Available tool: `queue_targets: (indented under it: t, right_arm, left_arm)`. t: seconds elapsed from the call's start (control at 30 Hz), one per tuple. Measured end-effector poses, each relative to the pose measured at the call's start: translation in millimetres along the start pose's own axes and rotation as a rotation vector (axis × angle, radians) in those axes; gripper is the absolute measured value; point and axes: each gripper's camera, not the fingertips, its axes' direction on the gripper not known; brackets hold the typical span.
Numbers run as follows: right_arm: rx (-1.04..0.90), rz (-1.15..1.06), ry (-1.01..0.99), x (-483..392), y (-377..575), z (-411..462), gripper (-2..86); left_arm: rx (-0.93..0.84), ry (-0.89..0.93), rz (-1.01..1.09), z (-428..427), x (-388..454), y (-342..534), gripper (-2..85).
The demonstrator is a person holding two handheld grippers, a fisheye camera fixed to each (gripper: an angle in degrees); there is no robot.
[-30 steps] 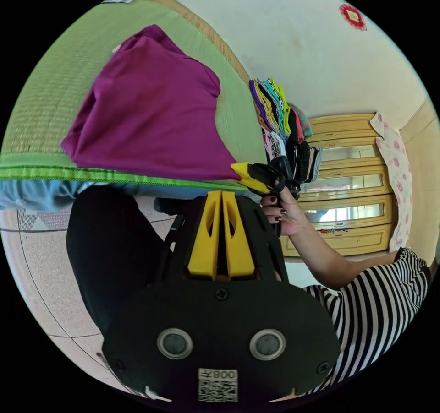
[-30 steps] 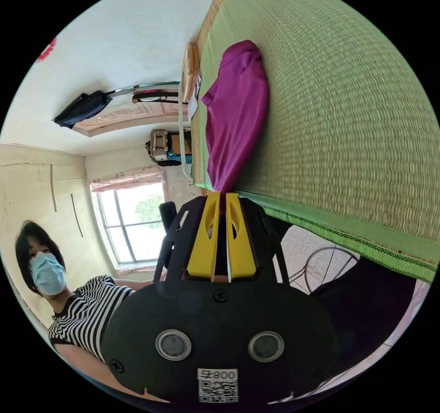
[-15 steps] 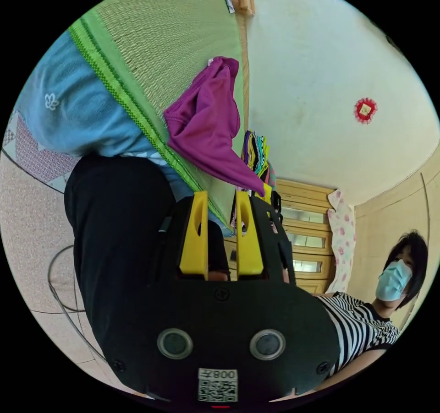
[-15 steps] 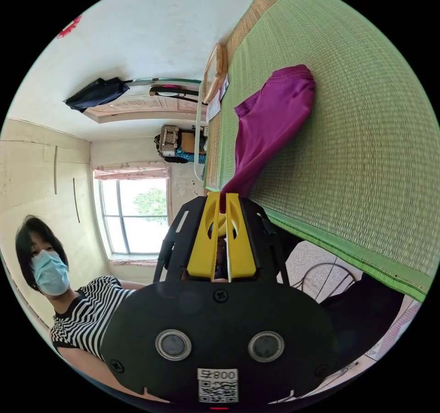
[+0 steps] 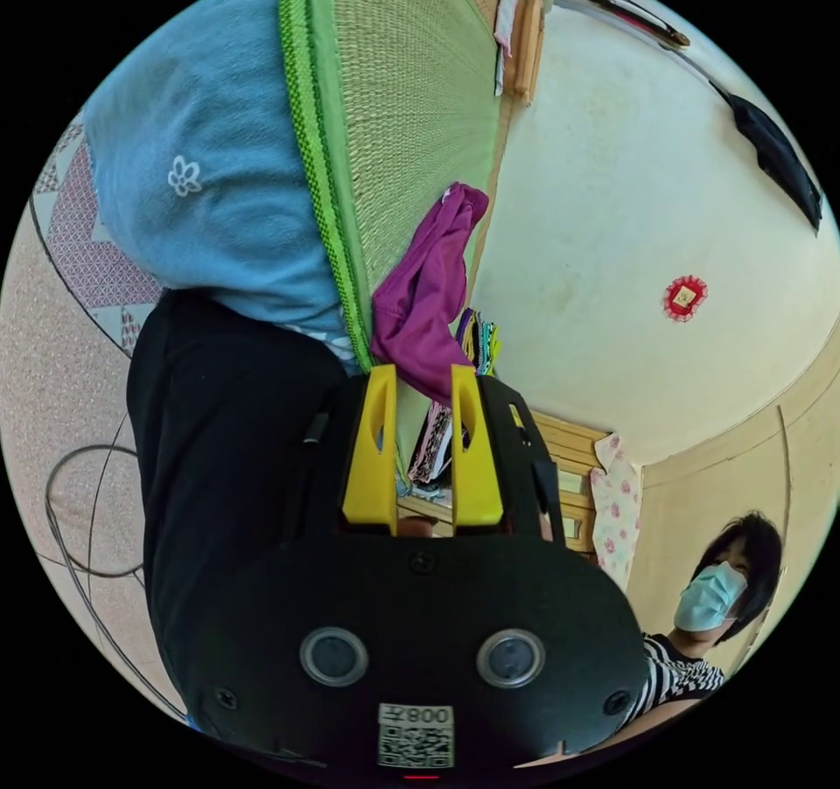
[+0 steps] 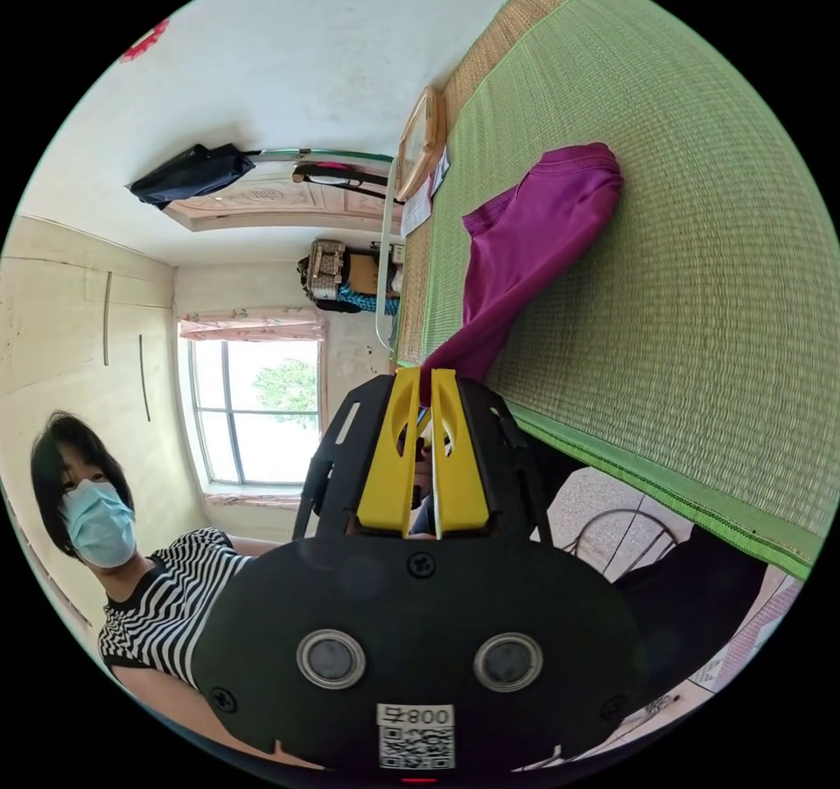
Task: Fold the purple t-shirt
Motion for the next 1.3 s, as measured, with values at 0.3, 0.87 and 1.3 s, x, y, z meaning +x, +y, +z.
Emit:
queue_targets:
  t: [0.3, 0.87, 1.3]
  right_arm:
    - [0.003, -0.024, -0.004, -18.4, -10.6, 7.9, 2.2]
    - [0.002, -0.065, 0.01, -44.4, -12.5, 4.2, 2.1]
    - [0.025, 0.008, 0.012, -12.5, 23.7, -21.7, 1.9]
  left_arm:
    - [-0.075, 0.044, -0.043, 3.9, -3.6, -2.0, 12.3]
    - [0.037, 0.111, -0.129, -6.3, -28.4, 11.0, 8.4]
    - [0.046, 0.055, -0.038, -34.4, -24.1, 49.7, 3.8]
